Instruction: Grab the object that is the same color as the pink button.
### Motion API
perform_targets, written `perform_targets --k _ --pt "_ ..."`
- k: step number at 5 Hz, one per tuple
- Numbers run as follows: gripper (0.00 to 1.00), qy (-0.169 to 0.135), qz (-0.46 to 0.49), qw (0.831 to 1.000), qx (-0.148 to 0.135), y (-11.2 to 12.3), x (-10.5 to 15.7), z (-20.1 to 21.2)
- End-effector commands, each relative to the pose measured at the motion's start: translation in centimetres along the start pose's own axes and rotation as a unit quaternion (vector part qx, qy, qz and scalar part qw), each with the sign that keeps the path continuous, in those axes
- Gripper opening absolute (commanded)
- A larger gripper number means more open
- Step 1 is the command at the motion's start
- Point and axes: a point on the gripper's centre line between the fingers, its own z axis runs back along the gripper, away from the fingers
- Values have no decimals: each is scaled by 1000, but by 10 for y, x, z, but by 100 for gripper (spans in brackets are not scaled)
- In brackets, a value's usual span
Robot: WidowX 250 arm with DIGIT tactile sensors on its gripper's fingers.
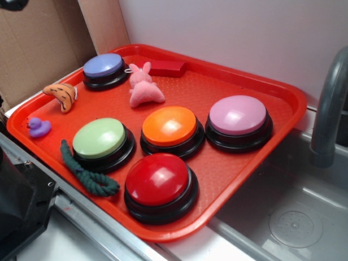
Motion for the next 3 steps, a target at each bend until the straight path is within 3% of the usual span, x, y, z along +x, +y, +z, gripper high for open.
perform_targets --k 1,2,3 --pt "100 0 0 1000 0 0 0 0" --pt "100 -11 63 998 16 4 23 -17" --pt "100 -30 119 992 13 10 42 -34"
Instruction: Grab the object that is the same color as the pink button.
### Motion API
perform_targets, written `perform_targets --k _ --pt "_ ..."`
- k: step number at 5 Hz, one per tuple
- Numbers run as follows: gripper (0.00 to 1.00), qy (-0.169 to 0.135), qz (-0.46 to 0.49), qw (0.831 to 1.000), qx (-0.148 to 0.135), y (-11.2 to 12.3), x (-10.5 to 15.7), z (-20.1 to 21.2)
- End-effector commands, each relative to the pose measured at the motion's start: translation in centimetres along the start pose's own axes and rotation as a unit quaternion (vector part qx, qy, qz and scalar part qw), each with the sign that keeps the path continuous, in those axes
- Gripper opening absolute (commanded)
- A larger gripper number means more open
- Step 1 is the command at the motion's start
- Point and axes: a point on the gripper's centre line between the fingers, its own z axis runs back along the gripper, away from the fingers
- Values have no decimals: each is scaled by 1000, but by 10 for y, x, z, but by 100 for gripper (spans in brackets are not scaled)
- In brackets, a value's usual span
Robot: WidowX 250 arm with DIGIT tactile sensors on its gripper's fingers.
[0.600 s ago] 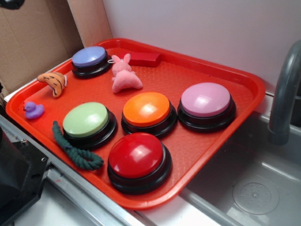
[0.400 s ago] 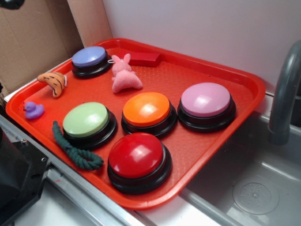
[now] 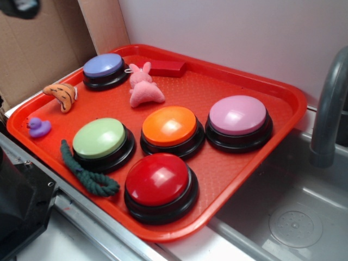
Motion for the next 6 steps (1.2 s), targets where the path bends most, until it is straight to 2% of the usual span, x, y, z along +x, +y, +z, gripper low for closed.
perform_targets --k 1,2,3,4,5,6 --pt "100 -55 181 982 16 15 49 -46" --pt "100 -56 246 967 19 24 65 -74" --pt "100 -61 300 952 4 38 88 -110" --pt "100 -66 327 943 17 49 104 -138" --pt "100 -70 333 940 14 59 114 -160" --pt "100 -72 318 945 -4 61 121 -184"
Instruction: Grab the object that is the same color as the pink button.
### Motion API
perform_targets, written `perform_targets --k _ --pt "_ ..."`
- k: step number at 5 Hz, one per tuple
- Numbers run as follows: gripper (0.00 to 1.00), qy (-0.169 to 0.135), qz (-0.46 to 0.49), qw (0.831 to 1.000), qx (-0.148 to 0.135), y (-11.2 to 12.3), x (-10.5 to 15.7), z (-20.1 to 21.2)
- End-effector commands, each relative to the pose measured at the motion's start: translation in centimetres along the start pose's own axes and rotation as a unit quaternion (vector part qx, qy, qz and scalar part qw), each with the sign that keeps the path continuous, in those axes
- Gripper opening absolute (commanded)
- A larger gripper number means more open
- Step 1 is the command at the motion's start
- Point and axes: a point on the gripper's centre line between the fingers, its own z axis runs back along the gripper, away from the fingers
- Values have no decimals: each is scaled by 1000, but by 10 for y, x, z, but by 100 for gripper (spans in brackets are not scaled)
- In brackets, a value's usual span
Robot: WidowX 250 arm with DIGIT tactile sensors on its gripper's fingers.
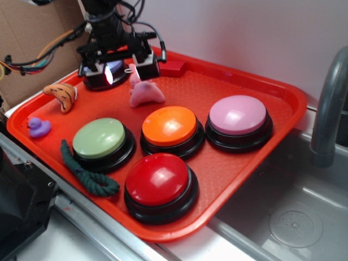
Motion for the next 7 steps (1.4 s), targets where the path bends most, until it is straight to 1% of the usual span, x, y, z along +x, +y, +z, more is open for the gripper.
perform_targets --k 1,2,3,4,5,6,7 --pt "100 -9 -13 999 -33 2 15 -27" --pt "79 -7 -15 999 -43 2 14 -32" --pt "0 -12 -22 999 -35 2 14 -33" --pt "0 -1 -45 999 -26 0 15 -30" --pt "0 20 -111 993 -21 -1 17 -10" --pt "0 24 -177 984 -10 -6 13 27" --pt "0 32 -269 962 -36 -17 0 75"
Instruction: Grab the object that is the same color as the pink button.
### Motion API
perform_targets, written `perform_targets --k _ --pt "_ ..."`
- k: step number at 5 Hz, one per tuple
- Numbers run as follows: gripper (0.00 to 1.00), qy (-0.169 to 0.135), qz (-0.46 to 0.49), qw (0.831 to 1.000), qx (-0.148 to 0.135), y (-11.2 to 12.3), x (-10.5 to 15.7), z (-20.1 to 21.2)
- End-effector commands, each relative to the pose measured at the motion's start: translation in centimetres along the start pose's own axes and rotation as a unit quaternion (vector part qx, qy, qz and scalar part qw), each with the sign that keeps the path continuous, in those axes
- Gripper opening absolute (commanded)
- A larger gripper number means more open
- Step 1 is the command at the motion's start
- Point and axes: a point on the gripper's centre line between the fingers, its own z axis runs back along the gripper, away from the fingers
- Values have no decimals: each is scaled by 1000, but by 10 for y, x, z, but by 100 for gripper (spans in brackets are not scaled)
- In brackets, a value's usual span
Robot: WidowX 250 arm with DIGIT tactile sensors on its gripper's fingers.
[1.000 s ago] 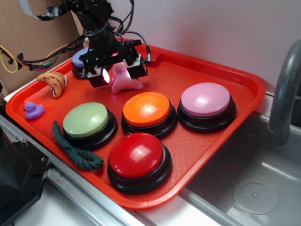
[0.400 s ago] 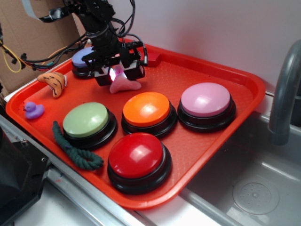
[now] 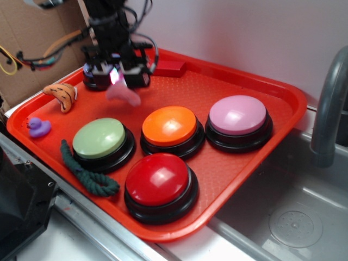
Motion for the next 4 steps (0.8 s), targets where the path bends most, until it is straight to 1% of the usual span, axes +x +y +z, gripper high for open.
perform_targets --k 1,2,3,4 --pt "0 4 -191 981 -42 -27 -15 95" --pt "0 5 -262 964 -53 -33 -50 134" --pt "0 3 -289 956 -53 -38 -80 153" --pt "0 -6 -256 964 -69 -34 -92 152"
